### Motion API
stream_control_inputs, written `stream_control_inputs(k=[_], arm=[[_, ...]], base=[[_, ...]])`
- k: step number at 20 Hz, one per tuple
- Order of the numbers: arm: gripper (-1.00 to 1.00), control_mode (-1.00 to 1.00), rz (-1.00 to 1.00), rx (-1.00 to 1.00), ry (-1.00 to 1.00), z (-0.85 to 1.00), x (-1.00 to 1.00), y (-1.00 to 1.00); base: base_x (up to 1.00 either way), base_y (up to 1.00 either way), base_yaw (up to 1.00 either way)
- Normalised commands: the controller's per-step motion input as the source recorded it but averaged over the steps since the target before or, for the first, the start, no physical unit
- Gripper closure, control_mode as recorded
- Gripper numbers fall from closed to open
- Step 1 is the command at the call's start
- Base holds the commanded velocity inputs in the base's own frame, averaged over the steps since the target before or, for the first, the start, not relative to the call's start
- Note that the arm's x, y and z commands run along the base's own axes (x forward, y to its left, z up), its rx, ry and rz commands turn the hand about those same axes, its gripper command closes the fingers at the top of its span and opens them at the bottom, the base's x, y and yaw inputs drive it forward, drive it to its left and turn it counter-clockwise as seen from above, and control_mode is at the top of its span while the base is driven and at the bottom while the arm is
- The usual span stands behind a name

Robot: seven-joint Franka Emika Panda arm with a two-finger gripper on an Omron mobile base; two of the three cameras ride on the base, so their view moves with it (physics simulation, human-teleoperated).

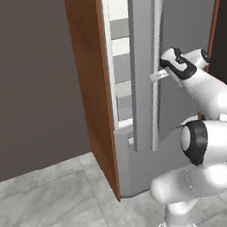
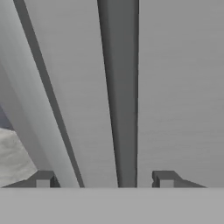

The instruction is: Place one of the steaks on the plate and the other in the bowl. Then place the bowl in the fridge.

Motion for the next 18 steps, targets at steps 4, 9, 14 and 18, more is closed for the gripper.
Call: stream_control_inputs(k=[4,9,14,18], arm=[[1.0,-1.0,0.3,0.0,-0.05,0.0,-0.59,-0.63],[1.0,-1.0,0.31,0.0,-0.04,0.0,-0.5,-0.62],[1.0,-1.0,0.3,0.0,-0.06,0.0,-0.47,-0.63],[1.0,-1.0,0.25,0.0,-0.13,0.0,-0.46,-0.63]], base=[[0.0,0.0,0.0],[0.0,0.0,0.0],[0.0,0.0,0.0],[0.0,0.0,0.0]])
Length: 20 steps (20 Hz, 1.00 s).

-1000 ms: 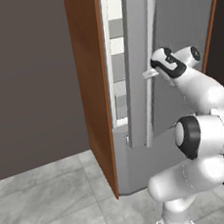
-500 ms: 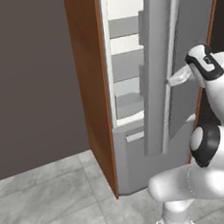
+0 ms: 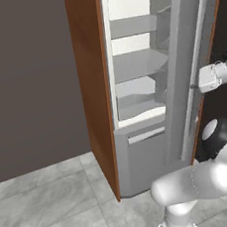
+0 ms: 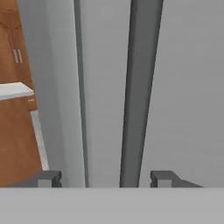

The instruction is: Place one of the steaks on the plate and the other in the bowl. Then place the bowl in the fridge.

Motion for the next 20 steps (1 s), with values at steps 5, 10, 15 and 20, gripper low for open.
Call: stream_control_inputs(k=[5,10,15,20], arm=[[-1.0,-1.0,0.17,0.0,-0.19,-0.03,-0.27,-0.37],[-1.0,-1.0,-0.01,0.0,-0.26,-0.01,-0.7,0.0],[-1.0,-1.0,-0.29,0.0,-0.09,0.02,-0.85,-0.31],[-1.0,-1.0,-0.4,0.0,-0.07,0.1,-0.73,-0.14]], base=[[0.0,0.0,0.0],[0.0,0.0,0.0],[0.0,0.0,0.0],[0.0,0.0,0.0]])
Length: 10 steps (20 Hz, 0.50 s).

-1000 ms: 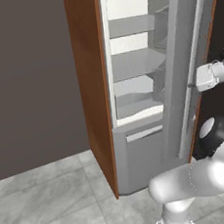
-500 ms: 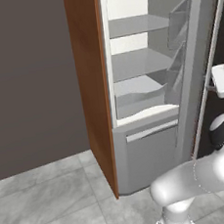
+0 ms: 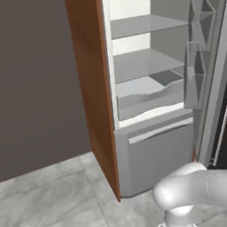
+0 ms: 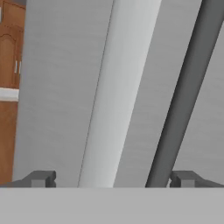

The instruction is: Place one of the steaks on the plate and the other in the bowl. Then place the bowl in the fridge.

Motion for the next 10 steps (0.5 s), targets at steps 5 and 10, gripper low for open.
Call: stream_control_inputs(k=[5,10], arm=[[-1.0,-1.0,-0.48,0.0,-0.12,0.0,-0.37,0.04],[-1.0,-1.0,-0.52,0.0,-0.1,-0.01,-0.1,0.01]], base=[[0.0,0.0,0.0],[0.0,0.0,0.0]])
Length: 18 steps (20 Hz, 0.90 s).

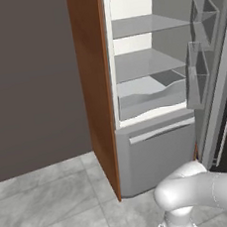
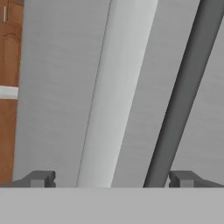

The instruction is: Place one of the steaks on the plate and the other in the bowl. Then place the bowl in the fridge.

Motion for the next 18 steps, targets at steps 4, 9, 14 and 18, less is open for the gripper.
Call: stream_control_inputs(k=[4,9,14,18], arm=[[-1.0,-1.0,-0.39,0.0,0.0,-0.3,0.23,0.25],[-1.0,-1.0,-0.27,0.04,0.29,-0.56,0.4,0.18],[-1.0,-1.0,-0.36,0.26,0.18,-0.25,-0.06,0.0],[-1.0,-1.0,-0.41,0.26,-0.01,0.0,-0.58,0.0]], base=[[0.0,0.0,0.0],[0.0,0.0,0.0],[0.0,0.0,0.0],[0.0,0.0,0.0]])
